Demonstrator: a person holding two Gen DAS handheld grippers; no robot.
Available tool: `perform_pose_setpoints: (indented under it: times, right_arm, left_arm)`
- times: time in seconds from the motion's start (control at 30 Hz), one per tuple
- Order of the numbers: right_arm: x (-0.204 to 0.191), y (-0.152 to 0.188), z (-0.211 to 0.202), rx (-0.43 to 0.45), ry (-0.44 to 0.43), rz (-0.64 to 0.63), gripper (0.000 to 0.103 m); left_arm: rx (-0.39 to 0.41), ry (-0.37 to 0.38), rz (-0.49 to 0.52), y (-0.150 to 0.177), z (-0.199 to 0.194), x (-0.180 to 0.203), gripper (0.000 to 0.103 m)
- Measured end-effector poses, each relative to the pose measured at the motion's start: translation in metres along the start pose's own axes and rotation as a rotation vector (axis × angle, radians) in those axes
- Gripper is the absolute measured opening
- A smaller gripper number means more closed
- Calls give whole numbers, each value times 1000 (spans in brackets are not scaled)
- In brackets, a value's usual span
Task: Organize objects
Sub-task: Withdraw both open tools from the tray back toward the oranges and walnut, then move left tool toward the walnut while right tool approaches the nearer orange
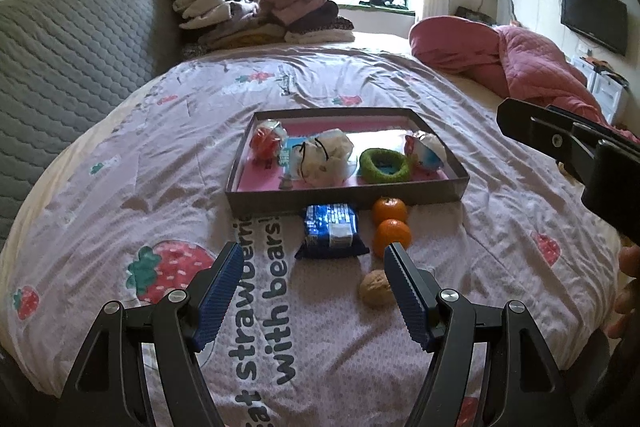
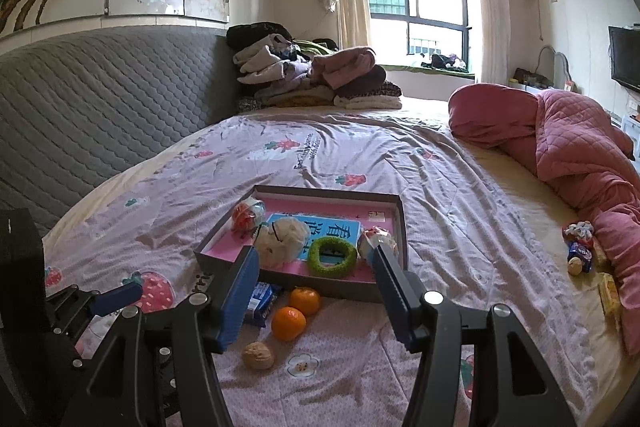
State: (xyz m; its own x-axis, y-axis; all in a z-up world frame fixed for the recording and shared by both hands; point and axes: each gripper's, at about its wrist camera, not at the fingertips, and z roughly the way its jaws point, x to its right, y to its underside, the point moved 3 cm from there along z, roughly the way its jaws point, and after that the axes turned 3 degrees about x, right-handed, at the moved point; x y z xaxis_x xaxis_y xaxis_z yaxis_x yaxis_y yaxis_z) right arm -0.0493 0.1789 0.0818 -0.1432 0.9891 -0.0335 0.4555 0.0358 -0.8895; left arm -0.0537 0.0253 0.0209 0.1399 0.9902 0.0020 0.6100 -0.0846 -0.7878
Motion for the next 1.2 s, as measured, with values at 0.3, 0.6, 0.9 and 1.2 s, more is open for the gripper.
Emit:
perform_pose_setpoints:
  times: [0.3, 0.6, 0.9, 1.2]
  right_arm:
    - [-1, 9, 7, -24, 0, -9, 58]
    - [-2, 21, 17, -62, -2, -16, 58]
    - [-4, 32, 28, -102, -10, -22, 59]
    - [-3, 44, 42, -145, -15, -17, 59]
  left_arm:
    - [-13, 16, 10, 6, 4, 5, 74]
    - [-45, 29, 28, 19, 14, 14, 74]
    - [-87, 59, 28, 33, 25, 20, 74]
    - [-117, 106, 10, 41, 36, 22, 74]
